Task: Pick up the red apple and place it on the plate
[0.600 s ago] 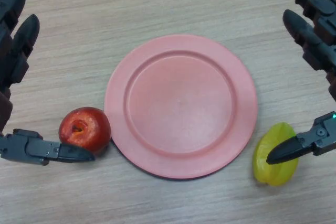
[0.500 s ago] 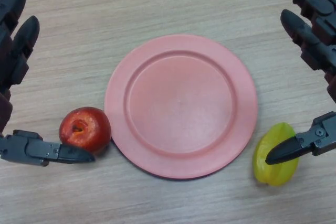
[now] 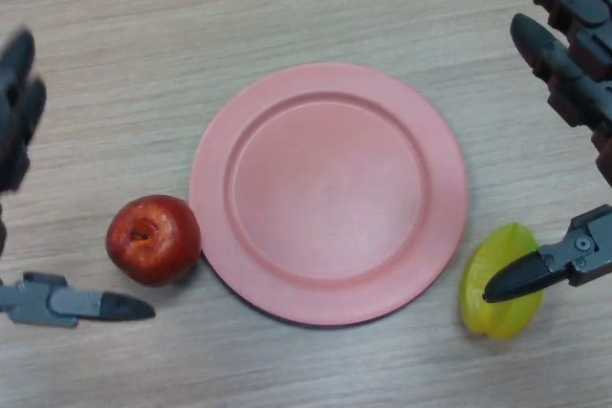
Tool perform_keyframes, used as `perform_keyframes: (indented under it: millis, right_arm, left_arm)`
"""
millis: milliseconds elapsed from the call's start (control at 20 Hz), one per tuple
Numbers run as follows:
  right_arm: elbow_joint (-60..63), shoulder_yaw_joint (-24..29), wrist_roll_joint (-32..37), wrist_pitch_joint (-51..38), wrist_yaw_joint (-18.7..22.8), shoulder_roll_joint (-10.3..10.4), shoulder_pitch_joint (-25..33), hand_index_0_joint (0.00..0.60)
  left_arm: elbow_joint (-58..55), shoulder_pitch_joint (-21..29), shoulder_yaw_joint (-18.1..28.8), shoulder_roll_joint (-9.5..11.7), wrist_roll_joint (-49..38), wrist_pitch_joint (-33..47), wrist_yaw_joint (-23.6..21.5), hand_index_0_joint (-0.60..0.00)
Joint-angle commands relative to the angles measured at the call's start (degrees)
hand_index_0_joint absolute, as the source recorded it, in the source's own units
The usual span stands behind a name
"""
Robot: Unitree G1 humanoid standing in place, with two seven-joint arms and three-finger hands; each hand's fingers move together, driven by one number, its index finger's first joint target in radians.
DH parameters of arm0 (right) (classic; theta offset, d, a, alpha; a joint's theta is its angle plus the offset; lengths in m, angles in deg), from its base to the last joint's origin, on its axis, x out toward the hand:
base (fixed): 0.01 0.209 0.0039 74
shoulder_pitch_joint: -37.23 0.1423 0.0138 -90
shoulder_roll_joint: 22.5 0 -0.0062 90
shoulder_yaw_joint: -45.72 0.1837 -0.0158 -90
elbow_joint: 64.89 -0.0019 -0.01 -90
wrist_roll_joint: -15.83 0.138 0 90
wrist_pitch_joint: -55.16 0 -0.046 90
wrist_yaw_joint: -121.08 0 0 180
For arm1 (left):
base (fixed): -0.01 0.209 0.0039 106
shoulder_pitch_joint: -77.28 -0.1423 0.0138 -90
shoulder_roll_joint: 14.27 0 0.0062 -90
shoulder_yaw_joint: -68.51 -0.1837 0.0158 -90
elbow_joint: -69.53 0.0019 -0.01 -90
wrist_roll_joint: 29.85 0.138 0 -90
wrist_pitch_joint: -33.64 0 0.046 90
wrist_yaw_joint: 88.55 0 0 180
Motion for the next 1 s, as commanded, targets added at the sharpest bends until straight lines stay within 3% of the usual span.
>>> perform_keyframes:
  millis: [50,200,350,450,600,700,850,1000]
  right_arm:
    - [-2.9,2.0,0.5,-7.4,0.5,-0.7,1.2,0.000]
    - [-2.9,1.4,0.0,-7.5,0.4,-0.1,1.2,0.000]
    - [-3.1,1.8,0.4,-7.3,0.5,-0.2,0.8,0.000]
    - [-3.2,1.9,0.6,-7.2,0.5,-0.2,0.9,0.000]
    - [-3.6,3.7,3.2,-6.2,1.2,-0.7,1.1,0.000]
    - [-3.5,4.6,4.4,-6.2,1.4,-0.9,0.8,0.000]
    - [-3.8,5.9,6.0,-5.2,1.8,-1.6,0.7,0.000]
    - [-4.1,6.6,6.7,-4.3,2.6,-2.2,1.3,0.000]
  left_arm:
    - [4.7,0.7,-0.1,1.8,4.5,15.1,-3.8,0.000]
    - [15.5,2.3,-4.4,3.0,7.9,19.1,-8.4,0.000]
    - [20.9,4.1,-7.6,4.1,12.0,19.5,-10.1,0.000]
    - [22.3,4.8,-8.3,4.4,13.9,20.5,-10.9,-0.201]
    - [23.3,4.4,-10.2,5.3,20.3,20.1,-9.4,-0.598]
    - [20.1,4.4,-9.5,4.6,25.3,13.7,-15.3,-0.600]
    - [10.6,4.4,-10.5,4.5,30.3,8.6,-15.1,-0.600]
    - [6.5,10.3,-14.7,3.9,31.3,8.3,-12.4,-0.600]
